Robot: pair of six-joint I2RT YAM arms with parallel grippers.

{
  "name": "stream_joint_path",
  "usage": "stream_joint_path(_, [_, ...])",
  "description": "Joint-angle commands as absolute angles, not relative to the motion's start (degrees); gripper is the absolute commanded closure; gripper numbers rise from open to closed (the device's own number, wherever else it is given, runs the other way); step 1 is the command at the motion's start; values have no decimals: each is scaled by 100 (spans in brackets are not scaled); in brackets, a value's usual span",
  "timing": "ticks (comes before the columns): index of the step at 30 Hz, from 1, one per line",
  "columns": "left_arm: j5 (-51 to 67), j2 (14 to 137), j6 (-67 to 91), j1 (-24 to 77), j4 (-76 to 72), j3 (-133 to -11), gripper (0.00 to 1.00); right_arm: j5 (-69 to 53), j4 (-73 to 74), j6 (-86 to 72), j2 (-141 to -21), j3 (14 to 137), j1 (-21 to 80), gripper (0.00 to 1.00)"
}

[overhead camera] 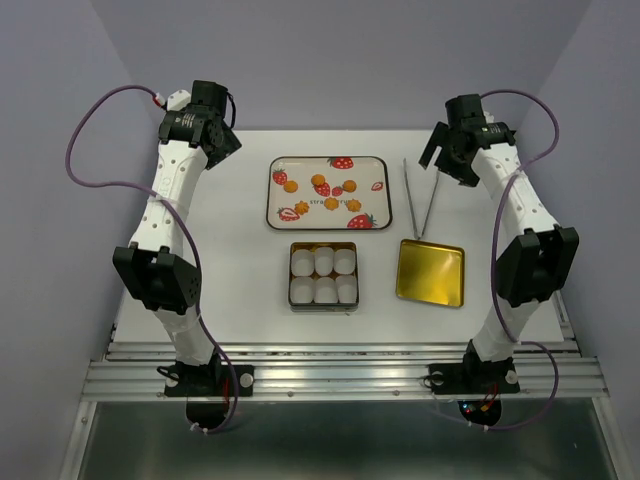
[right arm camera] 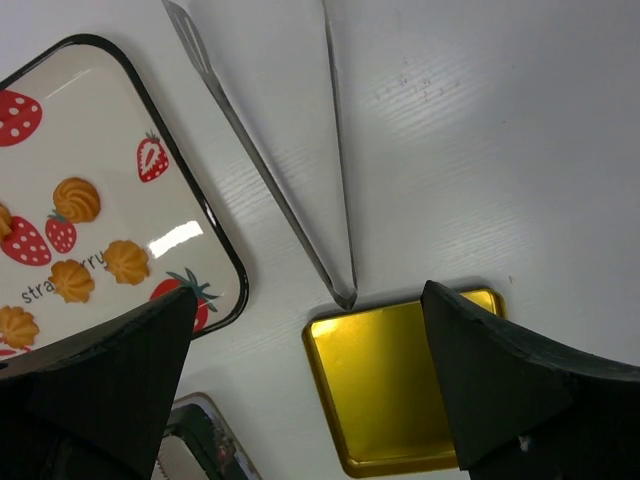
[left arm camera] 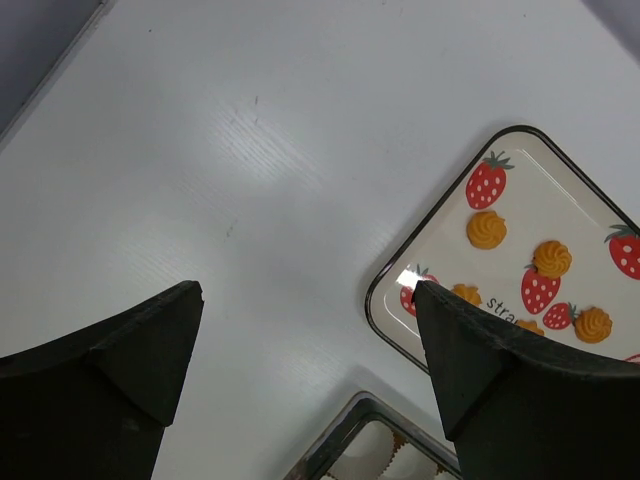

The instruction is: Pack the cookies

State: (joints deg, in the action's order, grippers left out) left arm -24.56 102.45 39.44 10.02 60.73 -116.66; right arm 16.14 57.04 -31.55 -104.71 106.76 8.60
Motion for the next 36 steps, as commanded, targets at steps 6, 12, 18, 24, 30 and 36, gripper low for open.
stream_joint_path(6, [-2610,10063,3832,1020,6082,-11900,1,1747,5237,-2382,-10667,10827,844,0])
stream_joint_path(12, [-2751,10046,3762,1020,6135,-11971,1,1759,4352,-2189,-10697,10855,844,0])
stream_joint_path(18, [-2865,9905,3805,1011,6161,-11646,1,1494,4886,-2048,-10942,10864,844,0])
stream_joint_path(24, [-2918,9747,3902,1020,6082,-11312,1,1345,4782,-2127,-10547,10012,844,0])
stream_joint_path(30, [-2909,9668,3964,1037,5959,-11057,1,1072,4589,-1864,-10494,9396,966,0])
stream_joint_path(36, [-2839,9554,3973,1081,5906,-10750,1,1073,4210,-1881,-10722,9237,967,0])
